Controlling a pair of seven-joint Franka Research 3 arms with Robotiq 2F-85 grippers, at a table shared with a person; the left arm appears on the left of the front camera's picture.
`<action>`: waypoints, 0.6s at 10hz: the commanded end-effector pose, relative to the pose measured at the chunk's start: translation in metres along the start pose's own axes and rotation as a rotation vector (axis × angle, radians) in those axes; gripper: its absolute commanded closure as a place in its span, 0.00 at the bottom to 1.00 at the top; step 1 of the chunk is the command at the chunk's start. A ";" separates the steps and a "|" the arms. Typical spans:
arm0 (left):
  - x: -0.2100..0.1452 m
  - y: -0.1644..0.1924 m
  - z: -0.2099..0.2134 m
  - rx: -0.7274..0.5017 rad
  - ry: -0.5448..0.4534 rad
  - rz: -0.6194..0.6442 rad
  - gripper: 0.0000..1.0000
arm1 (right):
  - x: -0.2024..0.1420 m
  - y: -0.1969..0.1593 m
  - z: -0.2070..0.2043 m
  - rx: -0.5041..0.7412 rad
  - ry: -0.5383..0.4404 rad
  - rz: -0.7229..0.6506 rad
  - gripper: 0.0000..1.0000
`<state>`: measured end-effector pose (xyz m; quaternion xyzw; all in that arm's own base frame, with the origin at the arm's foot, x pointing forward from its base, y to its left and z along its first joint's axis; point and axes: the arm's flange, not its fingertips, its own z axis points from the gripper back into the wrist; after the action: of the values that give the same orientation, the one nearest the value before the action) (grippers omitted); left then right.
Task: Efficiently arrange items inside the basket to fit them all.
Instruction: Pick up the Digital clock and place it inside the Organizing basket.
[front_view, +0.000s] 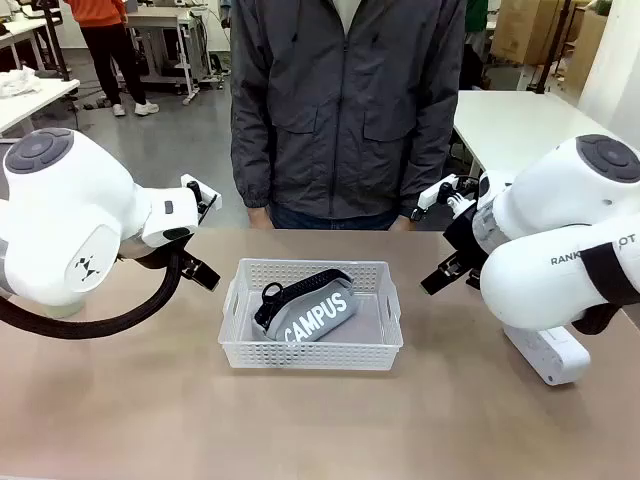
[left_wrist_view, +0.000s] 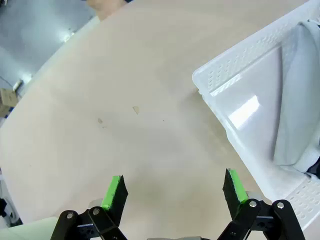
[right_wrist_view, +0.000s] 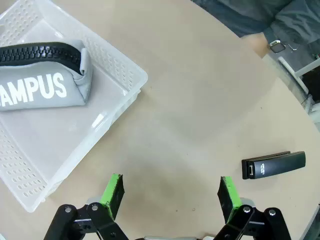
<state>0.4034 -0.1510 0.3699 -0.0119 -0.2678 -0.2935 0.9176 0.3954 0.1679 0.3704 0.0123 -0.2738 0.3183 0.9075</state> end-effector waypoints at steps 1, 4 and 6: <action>0.000 0.000 0.000 0.000 0.000 0.000 0.00 | 0.000 0.000 0.000 0.000 0.000 0.000 0.00; 0.000 0.000 0.000 0.000 0.000 0.000 0.00 | 0.000 0.000 0.000 0.000 0.000 0.000 0.00; 0.000 0.000 0.000 0.000 0.000 0.000 0.00 | 0.000 0.000 0.000 0.000 0.000 0.000 0.00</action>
<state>0.4034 -0.1510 0.3699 -0.0120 -0.2678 -0.2933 0.9177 0.3954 0.1680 0.3703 0.0121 -0.2737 0.3186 0.9075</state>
